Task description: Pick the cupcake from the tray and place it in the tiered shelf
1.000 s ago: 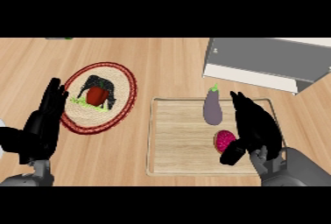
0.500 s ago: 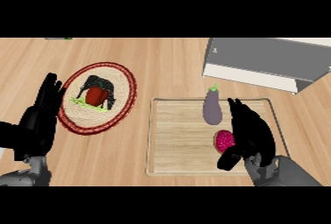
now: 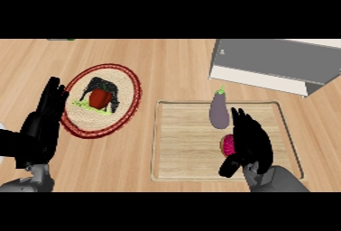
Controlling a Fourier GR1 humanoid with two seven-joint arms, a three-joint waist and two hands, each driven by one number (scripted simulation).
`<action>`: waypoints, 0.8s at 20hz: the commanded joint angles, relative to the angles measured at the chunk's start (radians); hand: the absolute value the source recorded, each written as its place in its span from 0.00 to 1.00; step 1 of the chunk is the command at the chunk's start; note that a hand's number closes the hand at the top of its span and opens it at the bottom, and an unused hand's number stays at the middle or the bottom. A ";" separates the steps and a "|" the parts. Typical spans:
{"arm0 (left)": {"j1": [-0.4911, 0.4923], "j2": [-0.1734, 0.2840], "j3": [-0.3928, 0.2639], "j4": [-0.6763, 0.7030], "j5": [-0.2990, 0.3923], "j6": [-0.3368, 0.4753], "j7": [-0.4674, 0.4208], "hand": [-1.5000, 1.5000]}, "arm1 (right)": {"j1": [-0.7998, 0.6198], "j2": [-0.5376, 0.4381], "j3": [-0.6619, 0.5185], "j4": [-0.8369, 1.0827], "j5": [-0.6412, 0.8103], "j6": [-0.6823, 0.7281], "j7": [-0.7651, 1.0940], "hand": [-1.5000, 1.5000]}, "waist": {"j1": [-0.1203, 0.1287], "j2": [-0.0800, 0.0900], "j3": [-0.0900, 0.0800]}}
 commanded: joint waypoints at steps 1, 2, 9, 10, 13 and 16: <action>-0.008 -0.016 -0.014 0.000 -0.026 0.005 0.014 0.50 | -0.016 0.065 -0.059 0.079 0.019 0.016 0.078 0.00 | 0.001 0.001 0.000; 0.024 0.005 0.036 0.013 0.009 -0.019 -0.023 0.50 | -0.010 0.053 -0.075 0.034 0.000 0.067 0.104 0.00 | 0.001 0.000 0.000; -0.082 -0.021 0.012 0.062 -0.026 -0.010 0.020 0.50 | 0.000 0.105 -0.010 0.171 0.120 0.045 -0.024 1.00 | 0.001 0.001 0.000; -0.021 -0.014 0.012 -0.019 -0.013 -0.022 0.036 0.50 | -0.031 0.105 -0.027 0.218 0.147 0.029 -0.053 1.00 | 0.008 0.001 0.001; -0.012 -0.050 0.009 0.070 -0.037 -0.014 -0.056 0.50 | 0.006 0.076 -0.010 0.093 0.187 0.094 -0.015 1.00 | -0.003 0.000 0.000; -0.010 -0.023 0.064 0.042 -0.007 -0.047 -0.033 0.50 | -0.006 0.121 -0.052 0.125 0.234 0.055 -0.100 1.00 | 0.001 0.001 0.000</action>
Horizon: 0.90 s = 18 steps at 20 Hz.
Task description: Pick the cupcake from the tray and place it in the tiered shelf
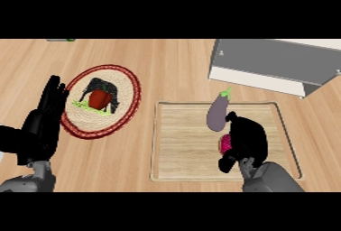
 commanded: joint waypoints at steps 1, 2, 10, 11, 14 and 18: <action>0.011 -0.028 -0.012 0.037 -0.023 -0.011 -0.049 0.50 | -0.067 0.052 -0.033 0.060 0.039 0.067 -0.002 1.00 | 0.004 0.012 0.008; 0.019 0.018 0.024 -0.004 0.001 -0.046 -0.011 0.50 | -0.052 0.103 -0.022 0.072 0.061 0.021 0.006 1.00 | 0.005 0.012 0.008; -0.006 -0.013 0.031 0.030 -0.001 -0.041 -0.002 0.50 | -0.106 0.186 -0.140 0.136 0.006 -0.032 -0.132 1.00 | 0.004 0.012 0.008; -0.029 -0.044 0.028 0.114 -0.019 -0.020 -0.070 0.50 | -0.092 0.217 -0.092 0.009 0.039 0.005 -0.032 1.00 | -0.003 0.011 0.007; 0.011 -0.036 0.019 0.026 -0.020 -0.021 -0.010 0.50 | -0.163 0.196 -0.174 -0.044 0.032 0.005 -0.043 1.00 | 0.002 0.009 0.008; 0.035 -0.035 0.016 -0.001 -0.020 -0.023 -0.014 0.50 | -0.239 0.269 -0.229 -0.217 0.071 -0.088 0.072 1.00 | -0.005 0.001 0.007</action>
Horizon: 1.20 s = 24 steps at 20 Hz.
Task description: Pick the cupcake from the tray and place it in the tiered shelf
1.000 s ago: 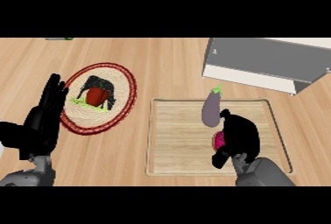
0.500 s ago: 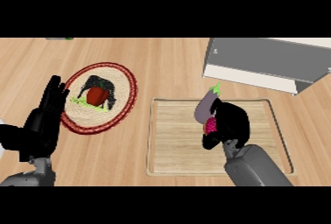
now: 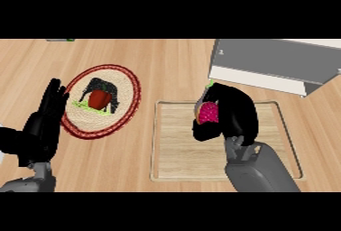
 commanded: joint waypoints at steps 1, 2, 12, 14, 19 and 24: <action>0.020 -0.016 -0.001 0.014 -0.004 0.003 -0.031 0.50 | -0.051 0.024 -0.056 -0.147 0.047 -0.035 0.099 1.00 | -0.006 0.001 0.000; -0.012 0.019 0.019 -0.007 0.001 -0.003 0.020 0.50 | -0.115 0.036 -0.093 -0.181 0.053 -0.016 0.145 1.00 | -0.007 -0.002 0.000; -0.004 0.028 0.040 -0.036 0.026 -0.033 0.038 0.50 | -0.194 -0.050 -0.235 -0.340 0.176 0.202 0.244 1.00 | -0.002 0.002 0.000; -0.031 -0.022 -0.003 0.019 -0.025 0.005 0.006 0.50 | -0.181 -0.061 -0.286 -0.309 0.152 0.170 0.176 1.00 | -0.002 0.005 0.000; -0.003 -0.038 -0.020 -0.014 -0.034 -0.001 0.003 0.50 | -0.265 -0.096 -0.398 -0.171 0.147 0.119 0.093 1.00 | 0.006 0.006 0.000; -0.045 -0.013 0.034 0.029 -0.010 -0.021 -0.004 0.50 | -0.246 -0.151 -0.509 -0.020 0.112 -0.031 -0.092 1.00 | 0.007 0.008 0.001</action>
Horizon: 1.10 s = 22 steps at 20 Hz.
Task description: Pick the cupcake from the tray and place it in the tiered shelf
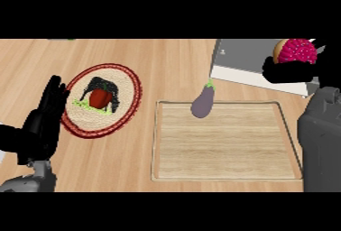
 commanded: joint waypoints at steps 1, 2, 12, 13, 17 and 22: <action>0.032 -0.023 -0.009 0.023 0.003 -0.015 -0.048 0.50 | 0.003 0.007 -0.046 0.175 0.018 -0.172 -0.092 1.00 | 0.007 0.003 0.000; -0.032 -0.008 0.013 0.047 -0.011 0.003 -0.015 0.50 | -0.029 -0.062 -0.116 0.123 -0.058 -0.066 -0.086 1.00 | -0.002 0.001 0.000; -0.073 0.010 0.033 0.014 -0.002 -0.015 0.047 0.50 | -0.093 -0.072 -0.169 0.578 -0.046 -0.441 -0.361 1.00 | 0.010 0.004 0.001; 0.018 -0.039 -0.013 0.009 -0.034 -0.003 -0.028 0.50 | -0.058 -0.075 -0.166 0.581 -0.048 -0.459 -0.383 1.00 | 0.007 0.002 0.000; -0.013 -0.011 0.032 0.003 -0.008 -0.016 0.002 0.50 | -0.175 -0.112 -0.184 0.743 -0.070 -0.465 -0.422 1.00 | 0.011 0.003 0.000; 0.045 -0.053 -0.041 -0.062 -0.044 -0.006 0.006 0.50 | -0.187 -0.115 -0.281 0.857 -0.138 -0.609 -0.495 1.00 | 0.025 0.007 0.001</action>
